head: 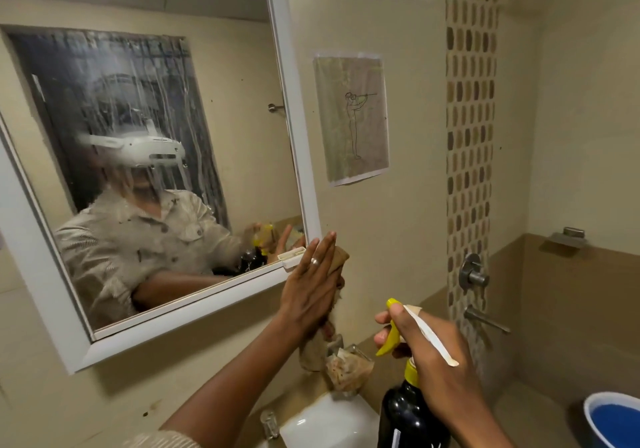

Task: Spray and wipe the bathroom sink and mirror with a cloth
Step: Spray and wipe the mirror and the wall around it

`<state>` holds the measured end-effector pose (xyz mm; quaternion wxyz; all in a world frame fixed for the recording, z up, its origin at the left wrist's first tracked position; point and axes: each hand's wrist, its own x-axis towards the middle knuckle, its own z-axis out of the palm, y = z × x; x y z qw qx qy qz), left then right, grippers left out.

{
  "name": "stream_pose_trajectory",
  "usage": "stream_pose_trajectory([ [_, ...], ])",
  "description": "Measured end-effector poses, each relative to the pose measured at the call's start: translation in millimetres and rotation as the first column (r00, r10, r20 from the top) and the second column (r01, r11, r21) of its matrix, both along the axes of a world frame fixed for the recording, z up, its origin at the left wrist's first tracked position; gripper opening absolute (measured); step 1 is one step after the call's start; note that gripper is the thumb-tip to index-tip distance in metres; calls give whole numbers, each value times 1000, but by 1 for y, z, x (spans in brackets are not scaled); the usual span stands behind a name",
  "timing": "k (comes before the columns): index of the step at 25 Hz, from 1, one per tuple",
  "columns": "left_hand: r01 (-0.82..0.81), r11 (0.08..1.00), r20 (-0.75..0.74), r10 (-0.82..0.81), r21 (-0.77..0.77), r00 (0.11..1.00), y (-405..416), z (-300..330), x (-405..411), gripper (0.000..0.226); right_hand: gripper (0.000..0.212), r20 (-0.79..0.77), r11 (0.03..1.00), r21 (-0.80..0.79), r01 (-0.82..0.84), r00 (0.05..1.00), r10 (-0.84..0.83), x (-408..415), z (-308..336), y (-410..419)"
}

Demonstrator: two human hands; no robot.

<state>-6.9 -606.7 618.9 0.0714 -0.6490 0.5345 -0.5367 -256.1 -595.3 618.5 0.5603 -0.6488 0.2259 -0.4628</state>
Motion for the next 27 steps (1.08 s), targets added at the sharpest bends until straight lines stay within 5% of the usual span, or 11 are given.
stream_pose_trajectory([
  [10,70,994,-19,-69,88,997,10,3,16,55,37,-10,1000,12,-1,1000,1,8,0,-1],
  [14,47,976,29,-54,213,998,39,-17,44,81,40,-15,1000,14,2,1000,-2,9,0,5],
  [27,100,969,95,-125,227,988,214,-11,91,48,37,7,990,2,-142,990,142,40,-2,63],
])
